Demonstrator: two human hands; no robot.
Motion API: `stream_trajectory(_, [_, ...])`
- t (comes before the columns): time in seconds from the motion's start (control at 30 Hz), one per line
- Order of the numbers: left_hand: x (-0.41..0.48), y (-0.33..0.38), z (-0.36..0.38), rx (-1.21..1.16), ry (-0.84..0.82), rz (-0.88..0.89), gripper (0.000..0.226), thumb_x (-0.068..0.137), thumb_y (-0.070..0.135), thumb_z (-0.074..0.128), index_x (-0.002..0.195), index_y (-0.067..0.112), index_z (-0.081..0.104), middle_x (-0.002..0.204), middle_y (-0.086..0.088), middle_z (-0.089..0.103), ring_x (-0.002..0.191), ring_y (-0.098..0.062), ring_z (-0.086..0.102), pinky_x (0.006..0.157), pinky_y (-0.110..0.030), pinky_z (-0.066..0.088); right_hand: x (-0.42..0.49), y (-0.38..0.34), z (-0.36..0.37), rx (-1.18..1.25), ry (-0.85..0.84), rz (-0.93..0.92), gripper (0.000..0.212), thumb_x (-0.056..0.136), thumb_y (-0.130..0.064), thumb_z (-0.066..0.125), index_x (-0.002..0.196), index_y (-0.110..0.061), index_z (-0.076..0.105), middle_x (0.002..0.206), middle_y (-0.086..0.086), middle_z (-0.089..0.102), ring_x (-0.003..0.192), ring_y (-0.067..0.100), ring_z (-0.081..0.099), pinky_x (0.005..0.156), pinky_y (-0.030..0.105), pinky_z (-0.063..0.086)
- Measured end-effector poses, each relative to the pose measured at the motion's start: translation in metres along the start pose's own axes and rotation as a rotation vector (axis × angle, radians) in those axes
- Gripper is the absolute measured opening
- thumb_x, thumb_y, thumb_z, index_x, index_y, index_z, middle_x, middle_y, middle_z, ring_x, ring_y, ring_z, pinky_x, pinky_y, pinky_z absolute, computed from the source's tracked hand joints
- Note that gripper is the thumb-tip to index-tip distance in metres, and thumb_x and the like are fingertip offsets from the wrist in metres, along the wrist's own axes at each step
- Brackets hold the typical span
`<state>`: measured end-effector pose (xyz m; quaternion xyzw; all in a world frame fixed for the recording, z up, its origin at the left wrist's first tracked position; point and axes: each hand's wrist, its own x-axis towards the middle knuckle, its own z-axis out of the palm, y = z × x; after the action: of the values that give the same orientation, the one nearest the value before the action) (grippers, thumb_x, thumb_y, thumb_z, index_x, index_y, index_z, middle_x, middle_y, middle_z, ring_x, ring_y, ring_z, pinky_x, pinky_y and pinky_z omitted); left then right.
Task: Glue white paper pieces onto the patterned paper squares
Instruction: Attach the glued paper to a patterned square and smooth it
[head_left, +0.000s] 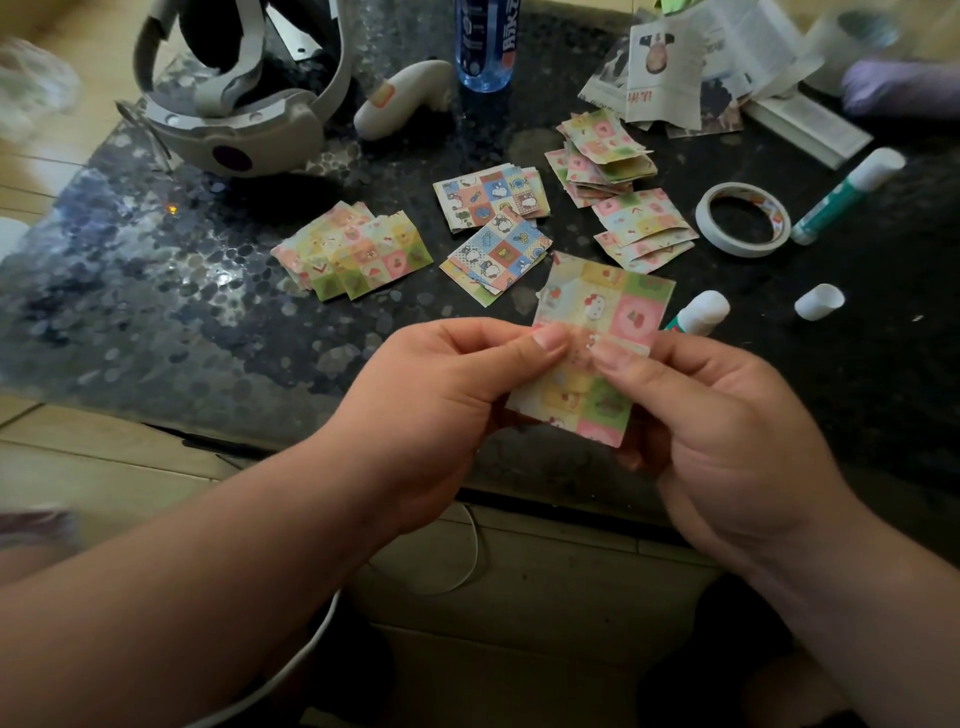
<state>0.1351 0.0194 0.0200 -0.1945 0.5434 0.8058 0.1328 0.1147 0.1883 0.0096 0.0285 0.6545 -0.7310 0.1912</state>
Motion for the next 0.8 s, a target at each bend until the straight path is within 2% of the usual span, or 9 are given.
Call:
stream_trajectory(0.1, [-0.0007, -0.0006, 0.0008, 0.000, 0.010, 0.022, 0.025, 0.072, 0.020, 0.073, 0.081, -0.003, 0.074, 0.092, -0.023, 0.075, 0.088, -0.033, 0.067, 0.090, -0.045, 0.055, 0.0023, 0.0052, -0.0010, 0.009, 0.018, -0.019, 0.023, 0.084, -0.028, 0.075, 0.089, -0.005, 0.078, 0.097, 0.028, 0.074, 0.086, 0.059, 0.061, 0.066, 0.049, 0.054])
stream_trajectory(0.2, [-0.0008, 0.0000, 0.0016, 0.011, 0.012, 0.045, 0.023, 0.072, 0.021, 0.073, 0.080, 0.000, 0.075, 0.093, -0.022, 0.076, 0.086, -0.030, 0.069, 0.086, -0.041, 0.059, 0.0046, 0.0047, -0.0020, 0.008, 0.034, -0.039, 0.028, 0.084, -0.029, 0.072, 0.090, -0.001, 0.075, 0.098, 0.031, 0.072, 0.102, 0.066, 0.056, 0.079, 0.072, 0.049])
stream_trajectory(0.3, [-0.0007, -0.0003, 0.0019, -0.012, 0.010, 0.056, 0.023, 0.072, 0.021, 0.073, 0.080, -0.001, 0.073, 0.090, -0.021, 0.076, 0.082, -0.025, 0.073, 0.080, -0.035, 0.062, 0.0036, 0.0038, -0.0014, -0.015, 0.034, -0.040, 0.027, 0.083, -0.030, 0.072, 0.090, -0.004, 0.076, 0.096, 0.026, 0.075, 0.101, 0.061, 0.061, 0.077, 0.064, 0.050])
stream_trajectory(0.4, [0.0000, -0.0006, 0.0003, 0.045, 0.010, 0.051, 0.024, 0.072, 0.023, 0.073, 0.080, 0.001, 0.074, 0.091, -0.021, 0.076, 0.084, -0.027, 0.071, 0.085, -0.041, 0.060, 0.0025, 0.0032, -0.0008, -0.040, 0.030, -0.034, 0.027, 0.084, -0.030, 0.075, 0.089, -0.004, 0.075, 0.093, 0.021, 0.077, 0.096, 0.054, 0.067, 0.075, 0.055, 0.052])
stream_trajectory(0.47, [0.0007, -0.0003, -0.0018, 0.099, -0.010, 0.042, 0.023, 0.074, 0.025, 0.072, 0.079, 0.002, 0.075, 0.091, -0.019, 0.076, 0.085, -0.029, 0.069, 0.088, -0.045, 0.058, 0.0020, 0.0017, 0.0001, -0.066, 0.045, -0.041, 0.029, 0.083, -0.033, 0.078, 0.087, -0.004, 0.075, 0.089, 0.019, 0.077, 0.081, 0.041, 0.070, 0.063, 0.041, 0.052])
stream_trajectory(0.53, [0.0010, 0.0004, -0.0031, 0.138, -0.050, 0.048, 0.017, 0.075, 0.024, 0.072, 0.072, 0.008, 0.076, 0.087, -0.015, 0.076, 0.083, -0.025, 0.068, 0.079, -0.038, 0.058, 0.0015, -0.0004, 0.0012, -0.077, 0.051, -0.045, 0.029, 0.080, -0.034, 0.074, 0.087, -0.006, 0.076, 0.087, 0.017, 0.078, 0.072, 0.029, 0.069, 0.057, 0.030, 0.049])
stream_trajectory(0.6, [0.0004, 0.0011, -0.0038, 0.180, -0.074, 0.057, 0.016, 0.076, 0.025, 0.072, 0.068, 0.012, 0.077, 0.085, -0.011, 0.076, 0.080, -0.020, 0.069, 0.069, -0.029, 0.058, 0.0021, -0.0007, 0.0013, -0.048, 0.039, -0.036, 0.025, 0.082, -0.031, 0.075, 0.088, -0.007, 0.078, 0.091, 0.016, 0.079, 0.082, 0.032, 0.075, 0.070, 0.037, 0.056])
stream_trajectory(0.67, [0.0011, 0.0005, -0.0053, 0.233, -0.060, 0.075, 0.018, 0.075, 0.028, 0.073, 0.068, 0.012, 0.076, 0.085, -0.013, 0.077, 0.080, -0.022, 0.070, 0.069, -0.030, 0.059, 0.0026, -0.0001, 0.0010, -0.027, 0.031, -0.026, 0.019, 0.082, -0.029, 0.074, 0.086, -0.011, 0.080, 0.094, 0.015, 0.079, 0.090, 0.033, 0.077, 0.086, 0.049, 0.058])
stream_trajectory(0.8, [0.0015, 0.0008, -0.0064, 0.305, -0.029, 0.087, 0.024, 0.075, 0.033, 0.075, 0.073, 0.009, 0.075, 0.090, -0.020, 0.076, 0.084, -0.031, 0.067, 0.077, -0.040, 0.059, 0.0032, 0.0016, -0.0006, -0.089, 0.044, -0.043, 0.022, 0.085, -0.033, 0.078, 0.090, -0.011, 0.078, 0.095, 0.019, 0.078, 0.097, 0.050, 0.071, 0.090, 0.073, 0.052])
